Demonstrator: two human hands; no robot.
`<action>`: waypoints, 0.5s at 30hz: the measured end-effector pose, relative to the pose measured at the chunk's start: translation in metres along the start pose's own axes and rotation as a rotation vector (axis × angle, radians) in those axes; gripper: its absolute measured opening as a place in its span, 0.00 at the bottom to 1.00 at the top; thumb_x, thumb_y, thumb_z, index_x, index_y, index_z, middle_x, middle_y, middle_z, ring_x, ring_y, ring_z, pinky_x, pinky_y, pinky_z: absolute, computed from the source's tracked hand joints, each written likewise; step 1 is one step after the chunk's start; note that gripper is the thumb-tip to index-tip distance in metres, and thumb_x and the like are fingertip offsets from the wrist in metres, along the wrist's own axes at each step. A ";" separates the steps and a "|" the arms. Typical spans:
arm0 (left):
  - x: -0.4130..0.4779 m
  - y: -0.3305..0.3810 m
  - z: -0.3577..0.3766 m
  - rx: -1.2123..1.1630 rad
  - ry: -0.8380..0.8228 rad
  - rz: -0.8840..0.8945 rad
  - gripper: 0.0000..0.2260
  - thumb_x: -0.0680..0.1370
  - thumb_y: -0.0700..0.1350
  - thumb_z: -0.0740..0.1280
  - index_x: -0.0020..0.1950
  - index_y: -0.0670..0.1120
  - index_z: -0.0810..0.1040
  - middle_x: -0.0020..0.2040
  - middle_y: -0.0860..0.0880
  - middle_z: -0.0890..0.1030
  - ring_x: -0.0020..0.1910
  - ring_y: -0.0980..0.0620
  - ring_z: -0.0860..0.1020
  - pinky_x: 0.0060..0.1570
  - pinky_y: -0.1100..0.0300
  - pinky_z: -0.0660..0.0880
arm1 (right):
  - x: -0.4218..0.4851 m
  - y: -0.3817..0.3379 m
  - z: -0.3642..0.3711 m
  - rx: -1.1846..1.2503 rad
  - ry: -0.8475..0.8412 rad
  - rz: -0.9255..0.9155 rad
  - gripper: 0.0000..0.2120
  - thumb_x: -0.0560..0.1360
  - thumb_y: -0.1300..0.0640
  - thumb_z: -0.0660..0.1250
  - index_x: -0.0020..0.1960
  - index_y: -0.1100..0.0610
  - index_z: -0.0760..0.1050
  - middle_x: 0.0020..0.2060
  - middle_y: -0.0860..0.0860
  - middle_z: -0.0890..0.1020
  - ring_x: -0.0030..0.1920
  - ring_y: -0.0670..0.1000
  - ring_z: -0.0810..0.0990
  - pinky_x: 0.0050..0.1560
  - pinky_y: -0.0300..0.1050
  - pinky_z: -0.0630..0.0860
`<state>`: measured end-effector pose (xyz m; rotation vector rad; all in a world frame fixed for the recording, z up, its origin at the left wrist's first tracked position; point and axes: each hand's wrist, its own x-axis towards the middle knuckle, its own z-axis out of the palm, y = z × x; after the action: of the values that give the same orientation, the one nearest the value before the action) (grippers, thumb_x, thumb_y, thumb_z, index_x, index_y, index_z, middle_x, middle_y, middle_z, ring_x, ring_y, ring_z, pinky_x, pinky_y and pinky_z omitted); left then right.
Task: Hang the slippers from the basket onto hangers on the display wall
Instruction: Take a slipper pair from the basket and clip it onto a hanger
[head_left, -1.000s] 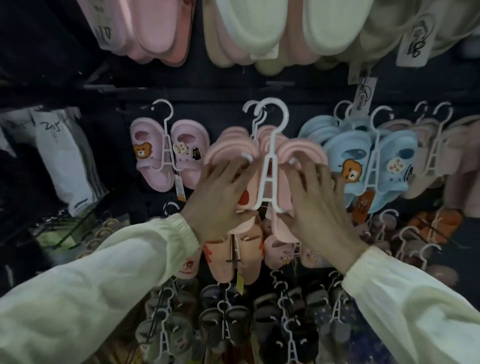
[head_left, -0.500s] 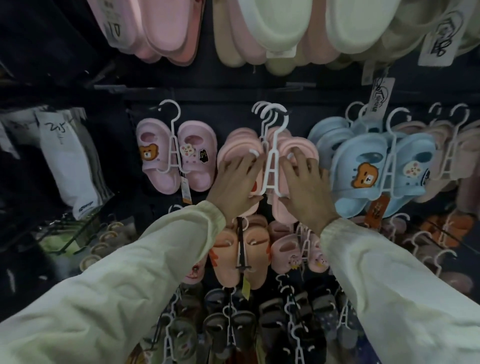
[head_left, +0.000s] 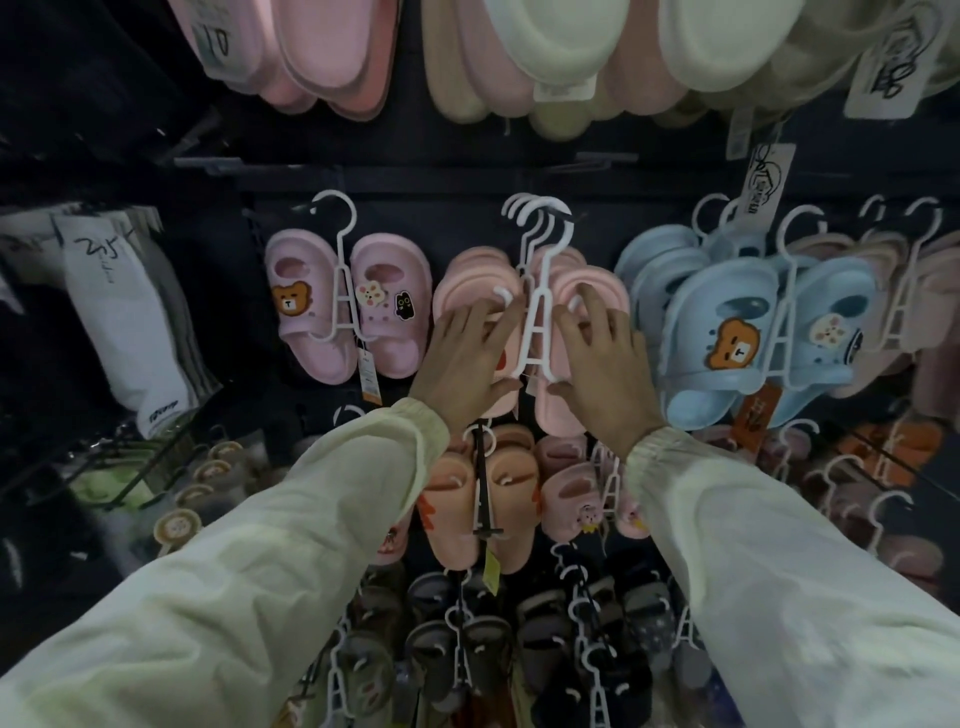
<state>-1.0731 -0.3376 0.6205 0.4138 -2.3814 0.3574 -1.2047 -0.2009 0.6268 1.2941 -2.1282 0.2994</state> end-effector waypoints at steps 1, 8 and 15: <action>-0.002 0.002 -0.001 -0.010 0.007 -0.001 0.46 0.68 0.55 0.77 0.80 0.45 0.59 0.65 0.40 0.70 0.60 0.39 0.70 0.60 0.45 0.68 | -0.002 0.000 -0.001 0.010 -0.006 0.000 0.45 0.64 0.47 0.80 0.74 0.54 0.62 0.77 0.59 0.60 0.68 0.64 0.68 0.60 0.61 0.71; -0.011 0.022 -0.006 -0.110 -0.005 -0.067 0.49 0.69 0.65 0.69 0.81 0.44 0.55 0.69 0.38 0.67 0.66 0.39 0.64 0.71 0.41 0.60 | -0.013 -0.001 -0.009 0.067 -0.044 -0.006 0.48 0.70 0.46 0.76 0.80 0.56 0.53 0.80 0.59 0.50 0.76 0.65 0.57 0.68 0.66 0.65; -0.023 0.044 -0.012 -0.142 -0.023 -0.069 0.47 0.69 0.68 0.61 0.81 0.43 0.56 0.72 0.36 0.65 0.70 0.35 0.64 0.72 0.39 0.58 | -0.040 -0.004 -0.006 0.097 -0.047 0.017 0.43 0.74 0.51 0.70 0.81 0.57 0.50 0.80 0.60 0.47 0.79 0.64 0.50 0.75 0.66 0.57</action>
<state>-1.0662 -0.2890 0.6075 0.4348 -2.3898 0.1512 -1.1857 -0.1706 0.6065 1.3511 -2.1883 0.3876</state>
